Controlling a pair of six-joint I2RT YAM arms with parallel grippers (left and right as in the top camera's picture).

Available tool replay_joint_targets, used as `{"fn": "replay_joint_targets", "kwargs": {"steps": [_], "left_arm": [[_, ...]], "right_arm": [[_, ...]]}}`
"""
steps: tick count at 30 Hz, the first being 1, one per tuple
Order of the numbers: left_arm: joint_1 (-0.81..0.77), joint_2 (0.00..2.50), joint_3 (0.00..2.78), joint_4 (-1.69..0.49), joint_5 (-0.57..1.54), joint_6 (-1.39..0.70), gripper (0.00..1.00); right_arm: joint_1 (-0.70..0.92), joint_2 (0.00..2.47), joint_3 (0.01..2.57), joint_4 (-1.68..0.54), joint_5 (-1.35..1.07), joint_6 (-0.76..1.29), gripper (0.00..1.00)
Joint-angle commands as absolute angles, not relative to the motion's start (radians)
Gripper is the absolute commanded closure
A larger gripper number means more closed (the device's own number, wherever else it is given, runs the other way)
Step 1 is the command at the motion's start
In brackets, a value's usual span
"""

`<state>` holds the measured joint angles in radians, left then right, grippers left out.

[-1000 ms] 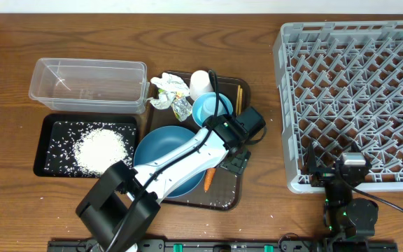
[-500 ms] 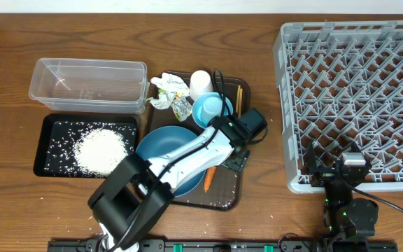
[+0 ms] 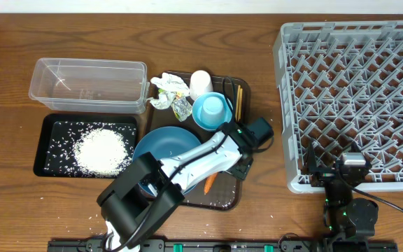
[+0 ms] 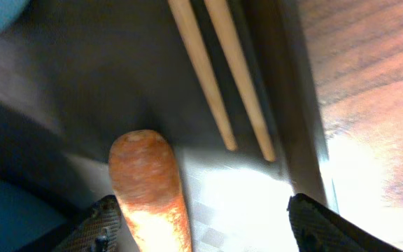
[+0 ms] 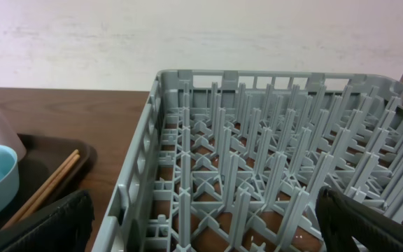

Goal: Sort waste into correct bins and load items into the dishwasher rack
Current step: 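Release the plate and grasp the orange carrot with the left gripper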

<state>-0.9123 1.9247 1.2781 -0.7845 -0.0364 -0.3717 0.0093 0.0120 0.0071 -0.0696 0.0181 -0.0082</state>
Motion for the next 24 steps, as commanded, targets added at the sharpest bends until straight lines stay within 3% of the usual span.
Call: {"fn": "replay_joint_targets", "kwargs": {"steps": [1, 4, 7, 14, 16, 24], "left_arm": [[-0.927, 1.940, 1.279, -0.795, -0.033, -0.431, 0.31], [-0.928, 1.939, 1.280, -0.794, 0.030, -0.436, 0.39], [-0.928, 1.939, 1.280, -0.806, 0.083, -0.429, 0.40], [-0.928, 1.939, 1.280, -0.934, 0.033, -0.393, 0.38], [-0.928, 1.939, 1.280, -0.964, 0.033, -0.386, 0.33], [-0.928, 1.940, 1.262, -0.900, 0.034, -0.353, 0.32]], "right_arm": [[0.007, 0.007, 0.006, -0.074, 0.018, -0.016, 0.01], [0.007, 0.007, 0.006, -0.074, 0.018, -0.016, 0.01], [0.007, 0.007, 0.006, -0.074, 0.018, -0.016, 0.01], [0.007, 0.007, 0.006, -0.074, 0.018, -0.016, 0.01], [0.007, 0.007, 0.006, -0.074, 0.018, -0.016, 0.01], [0.007, 0.007, 0.006, -0.074, 0.018, -0.016, 0.01]]}}
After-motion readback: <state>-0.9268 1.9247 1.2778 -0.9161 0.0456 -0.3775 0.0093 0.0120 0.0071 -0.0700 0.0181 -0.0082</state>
